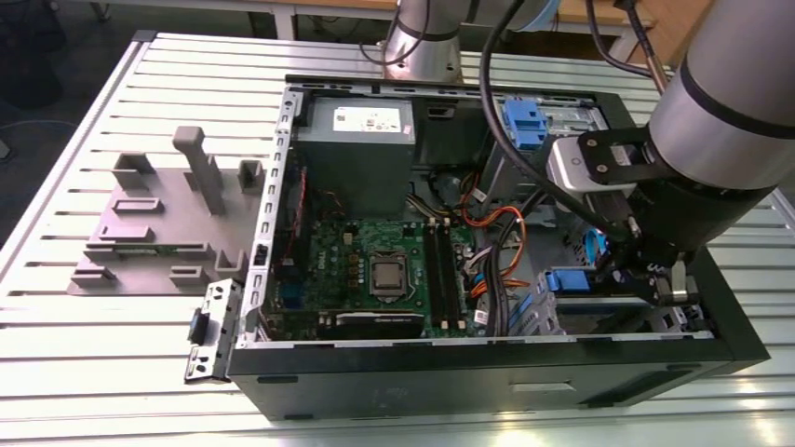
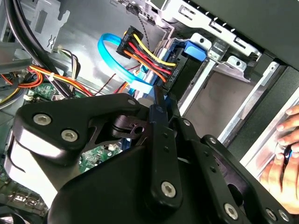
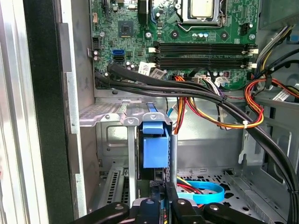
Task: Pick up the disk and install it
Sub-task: 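Insert the second disk wire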
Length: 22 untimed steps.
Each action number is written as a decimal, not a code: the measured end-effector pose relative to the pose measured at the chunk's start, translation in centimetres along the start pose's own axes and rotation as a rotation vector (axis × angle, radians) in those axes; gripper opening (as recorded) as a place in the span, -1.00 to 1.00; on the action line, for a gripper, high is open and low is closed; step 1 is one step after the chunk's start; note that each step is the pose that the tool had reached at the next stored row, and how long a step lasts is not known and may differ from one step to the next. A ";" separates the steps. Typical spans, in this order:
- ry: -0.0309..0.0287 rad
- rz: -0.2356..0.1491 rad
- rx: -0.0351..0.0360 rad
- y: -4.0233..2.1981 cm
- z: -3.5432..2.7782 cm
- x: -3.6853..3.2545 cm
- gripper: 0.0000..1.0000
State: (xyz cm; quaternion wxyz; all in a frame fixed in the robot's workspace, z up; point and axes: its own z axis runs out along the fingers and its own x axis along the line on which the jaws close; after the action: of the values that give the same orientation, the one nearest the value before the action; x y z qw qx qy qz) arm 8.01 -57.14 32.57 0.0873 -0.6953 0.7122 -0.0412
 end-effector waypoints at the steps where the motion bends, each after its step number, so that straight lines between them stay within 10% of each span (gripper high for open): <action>1: 0.0001 0.000 0.0000 0.00 0.00 0.01 -0.67; 22: -0.0002 0.001 -0.0076 -0.45 -2.36 -0.16 -0.69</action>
State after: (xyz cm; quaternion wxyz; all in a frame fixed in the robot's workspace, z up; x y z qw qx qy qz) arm 8.03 -57.14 34.98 0.0847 -0.6954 0.7126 -0.0383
